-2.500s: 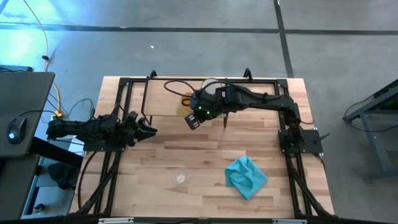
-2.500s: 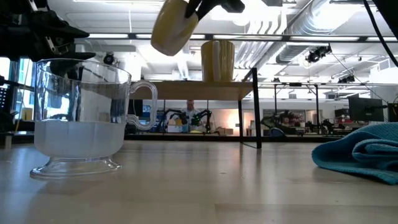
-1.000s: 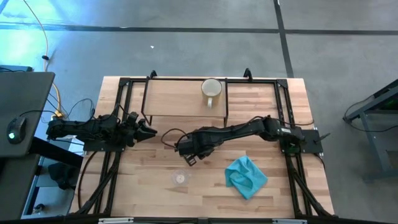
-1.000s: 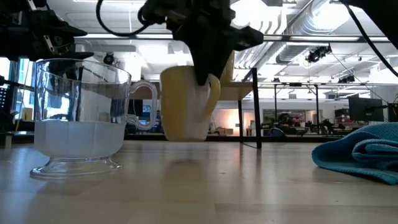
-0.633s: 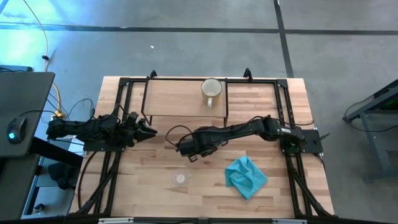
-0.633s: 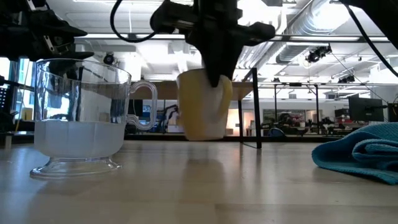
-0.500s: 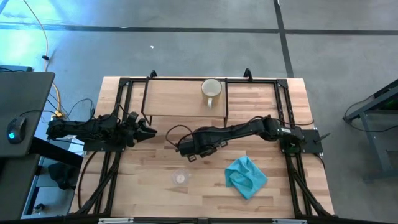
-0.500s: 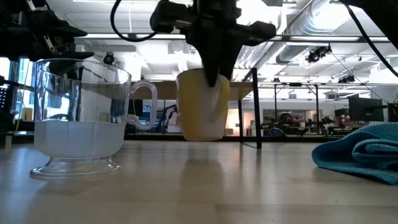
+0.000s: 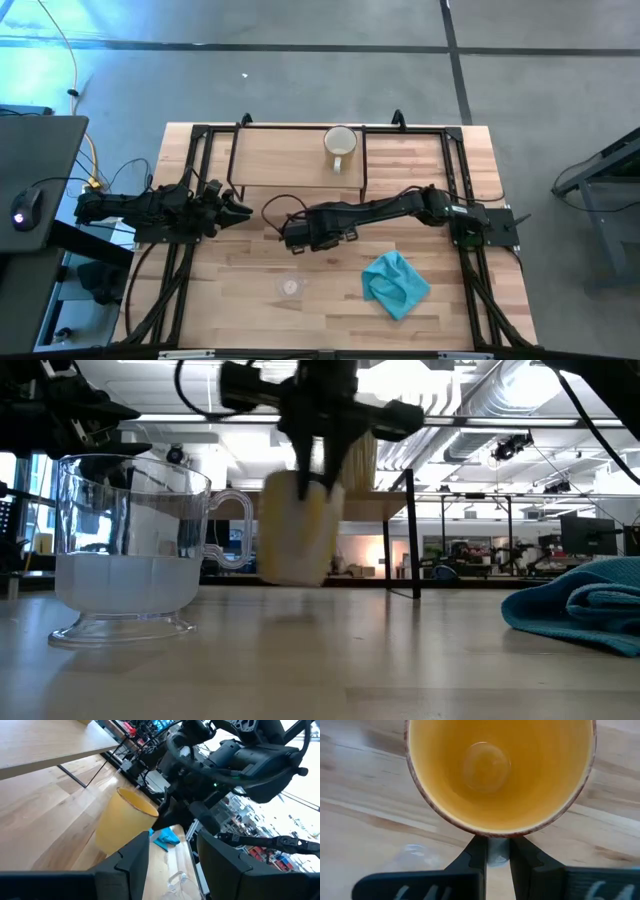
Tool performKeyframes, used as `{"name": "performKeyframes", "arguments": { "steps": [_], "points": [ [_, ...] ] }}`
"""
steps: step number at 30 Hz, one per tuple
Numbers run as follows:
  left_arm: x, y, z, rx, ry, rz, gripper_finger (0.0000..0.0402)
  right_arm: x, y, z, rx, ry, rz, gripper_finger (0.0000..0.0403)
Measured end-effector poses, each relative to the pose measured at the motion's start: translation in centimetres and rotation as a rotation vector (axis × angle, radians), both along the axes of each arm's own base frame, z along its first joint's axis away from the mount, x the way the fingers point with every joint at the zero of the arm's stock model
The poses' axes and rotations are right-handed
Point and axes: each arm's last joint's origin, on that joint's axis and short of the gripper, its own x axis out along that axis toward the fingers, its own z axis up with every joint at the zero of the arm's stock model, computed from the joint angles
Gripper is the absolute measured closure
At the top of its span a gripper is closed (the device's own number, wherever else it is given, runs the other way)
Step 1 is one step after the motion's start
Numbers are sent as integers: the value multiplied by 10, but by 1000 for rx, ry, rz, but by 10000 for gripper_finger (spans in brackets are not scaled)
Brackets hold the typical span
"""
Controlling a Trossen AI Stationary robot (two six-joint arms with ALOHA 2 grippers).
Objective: Stack small to large cups/mugs on shelf
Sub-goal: Put the yellow mug on the shelf
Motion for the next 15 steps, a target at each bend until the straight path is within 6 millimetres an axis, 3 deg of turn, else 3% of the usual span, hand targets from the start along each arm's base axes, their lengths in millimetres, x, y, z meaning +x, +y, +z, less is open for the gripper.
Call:
{"name": "performKeyframes", "arguments": {
  "steps": [7,15],
  "points": [
    [0,0,0,2,0,0,247,2,-7,1,58,-1,-43,380],
    [0,0,0,31,3,1,247,1,-15,23,27,-68,-49,380]
  ]
}}
